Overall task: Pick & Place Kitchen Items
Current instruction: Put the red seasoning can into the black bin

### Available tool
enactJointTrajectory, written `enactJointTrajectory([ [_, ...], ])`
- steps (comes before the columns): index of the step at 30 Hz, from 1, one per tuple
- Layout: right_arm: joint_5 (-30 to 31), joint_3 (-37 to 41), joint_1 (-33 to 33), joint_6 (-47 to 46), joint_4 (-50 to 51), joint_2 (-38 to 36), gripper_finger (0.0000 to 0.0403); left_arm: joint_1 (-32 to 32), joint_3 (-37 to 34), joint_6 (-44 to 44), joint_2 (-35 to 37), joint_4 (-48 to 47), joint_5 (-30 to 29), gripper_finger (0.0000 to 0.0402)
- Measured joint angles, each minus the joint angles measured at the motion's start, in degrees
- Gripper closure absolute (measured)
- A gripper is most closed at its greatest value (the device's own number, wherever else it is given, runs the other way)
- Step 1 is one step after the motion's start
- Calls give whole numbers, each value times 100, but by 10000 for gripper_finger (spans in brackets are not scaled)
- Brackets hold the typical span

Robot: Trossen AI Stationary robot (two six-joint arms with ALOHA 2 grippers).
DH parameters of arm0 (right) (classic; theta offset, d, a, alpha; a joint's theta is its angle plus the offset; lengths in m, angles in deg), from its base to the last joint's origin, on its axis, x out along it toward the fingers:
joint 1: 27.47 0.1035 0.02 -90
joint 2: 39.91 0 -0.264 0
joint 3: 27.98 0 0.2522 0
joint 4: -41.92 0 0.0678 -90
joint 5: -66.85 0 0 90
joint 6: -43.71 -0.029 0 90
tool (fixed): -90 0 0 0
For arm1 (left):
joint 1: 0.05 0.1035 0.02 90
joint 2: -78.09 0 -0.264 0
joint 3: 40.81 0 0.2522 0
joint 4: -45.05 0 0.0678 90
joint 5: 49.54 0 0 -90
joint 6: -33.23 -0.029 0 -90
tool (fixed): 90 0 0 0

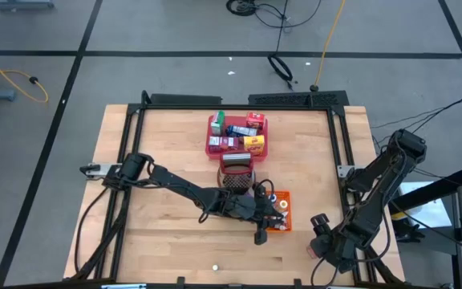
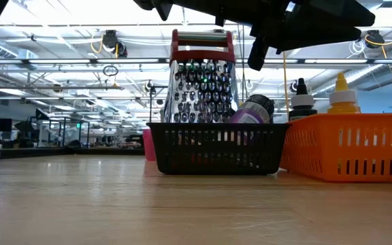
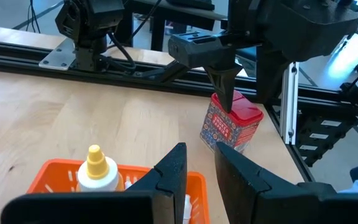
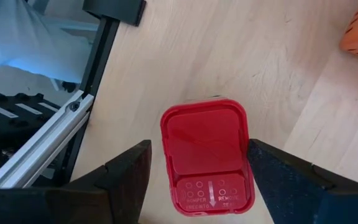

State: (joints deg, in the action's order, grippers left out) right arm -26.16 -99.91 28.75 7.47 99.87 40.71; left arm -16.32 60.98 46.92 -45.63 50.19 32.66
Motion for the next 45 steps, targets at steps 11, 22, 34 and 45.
enactJointTrajectory([
  [11,-19,4,0,333,2,0,145,0,0,2,-2,-38,-1,316],
  [22,-334,7,-262,143,-9,4,144,0,0,4,-2,-45,-4,316],
  [34,-328,33,-245,158,-8,24,138,0,0,4,-2,-119,-12,316],
  [45,-302,24,-69,88,-117,21,138,0,0,4,-2,-119,-17,316],
])
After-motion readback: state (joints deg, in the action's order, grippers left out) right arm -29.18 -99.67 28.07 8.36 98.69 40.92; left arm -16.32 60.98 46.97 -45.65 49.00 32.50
